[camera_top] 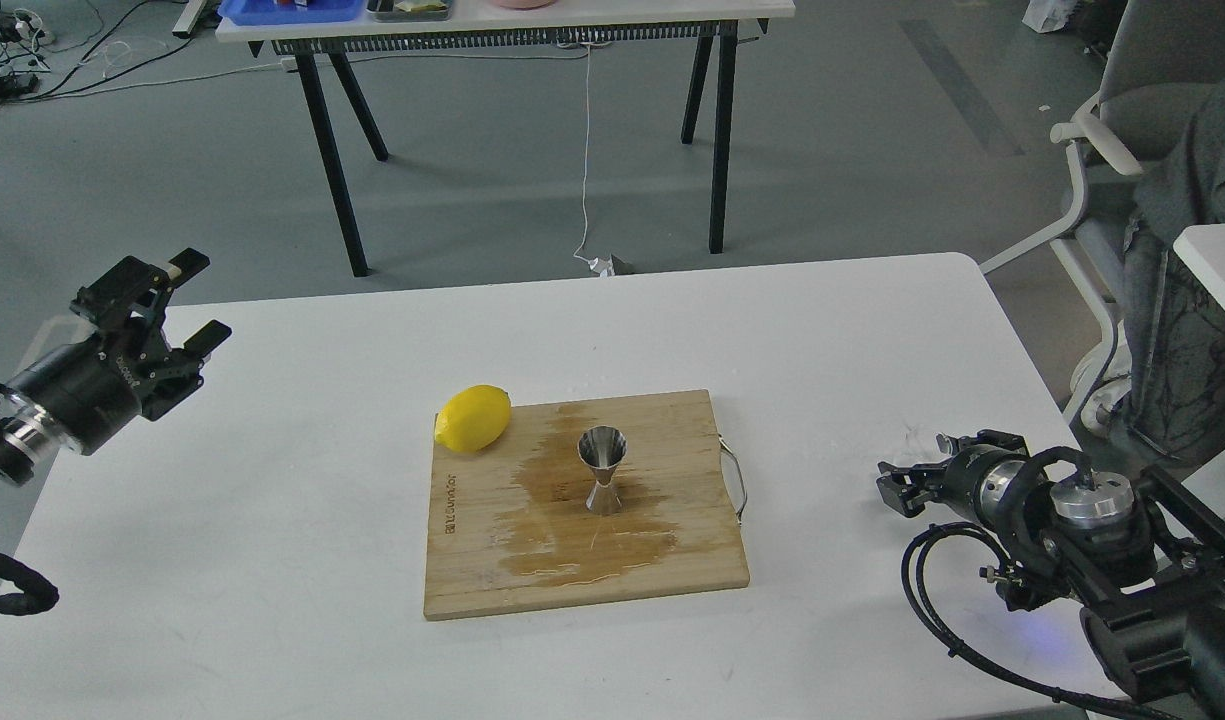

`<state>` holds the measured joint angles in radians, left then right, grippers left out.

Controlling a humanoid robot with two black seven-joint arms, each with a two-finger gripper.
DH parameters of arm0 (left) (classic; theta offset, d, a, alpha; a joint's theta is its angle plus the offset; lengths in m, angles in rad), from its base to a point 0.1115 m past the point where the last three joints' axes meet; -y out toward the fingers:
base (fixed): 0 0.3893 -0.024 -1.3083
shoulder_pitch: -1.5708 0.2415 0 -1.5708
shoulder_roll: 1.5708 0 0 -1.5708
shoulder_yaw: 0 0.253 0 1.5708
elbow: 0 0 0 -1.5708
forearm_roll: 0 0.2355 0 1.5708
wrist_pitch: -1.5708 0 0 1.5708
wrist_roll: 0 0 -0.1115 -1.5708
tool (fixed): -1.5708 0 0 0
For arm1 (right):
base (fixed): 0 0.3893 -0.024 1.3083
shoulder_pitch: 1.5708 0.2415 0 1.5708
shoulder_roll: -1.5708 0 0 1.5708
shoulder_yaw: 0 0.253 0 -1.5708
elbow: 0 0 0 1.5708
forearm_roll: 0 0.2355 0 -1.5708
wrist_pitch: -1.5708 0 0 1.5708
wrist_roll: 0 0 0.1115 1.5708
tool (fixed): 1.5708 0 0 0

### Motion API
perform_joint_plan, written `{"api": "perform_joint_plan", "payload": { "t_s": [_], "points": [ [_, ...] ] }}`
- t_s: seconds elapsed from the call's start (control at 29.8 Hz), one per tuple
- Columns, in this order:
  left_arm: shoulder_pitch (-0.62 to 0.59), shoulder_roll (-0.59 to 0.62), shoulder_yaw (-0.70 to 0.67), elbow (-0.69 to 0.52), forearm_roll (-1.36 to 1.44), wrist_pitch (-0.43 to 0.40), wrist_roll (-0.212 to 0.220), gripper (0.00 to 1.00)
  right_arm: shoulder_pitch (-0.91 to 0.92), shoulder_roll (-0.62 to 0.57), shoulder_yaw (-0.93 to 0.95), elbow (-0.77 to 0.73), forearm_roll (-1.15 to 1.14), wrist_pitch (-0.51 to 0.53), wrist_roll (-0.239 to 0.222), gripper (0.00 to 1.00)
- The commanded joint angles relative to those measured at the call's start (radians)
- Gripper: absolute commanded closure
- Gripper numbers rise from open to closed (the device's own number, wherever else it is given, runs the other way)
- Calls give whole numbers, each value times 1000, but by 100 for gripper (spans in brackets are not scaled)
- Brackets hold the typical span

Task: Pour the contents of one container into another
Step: 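Grasp the clear glass cup with the right gripper and lift it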

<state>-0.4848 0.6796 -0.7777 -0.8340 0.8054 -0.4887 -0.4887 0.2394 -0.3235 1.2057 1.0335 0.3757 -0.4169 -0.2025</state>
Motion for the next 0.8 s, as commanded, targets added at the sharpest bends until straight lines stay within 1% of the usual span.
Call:
{"api": "perform_joint_plan", "payload": {
  "t_s": [0.0, 0.1, 0.6, 0.77],
  "points": [
    [0, 0, -2, 6, 0, 0, 0, 0, 0, 0, 0, 0, 0, 1, 0, 31],
    [0, 0, -2, 6, 0, 0, 0, 0, -2, 0, 0, 0, -1, 1, 2, 38],
    [0, -2, 0, 15, 0, 0, 0, 0, -8, 0, -5, 3, -17, 24, 2, 53],
    [2, -2, 0, 15, 0, 0, 0, 0, -12, 0, -5, 5, -18, 29, 2, 56]
  ]
}}
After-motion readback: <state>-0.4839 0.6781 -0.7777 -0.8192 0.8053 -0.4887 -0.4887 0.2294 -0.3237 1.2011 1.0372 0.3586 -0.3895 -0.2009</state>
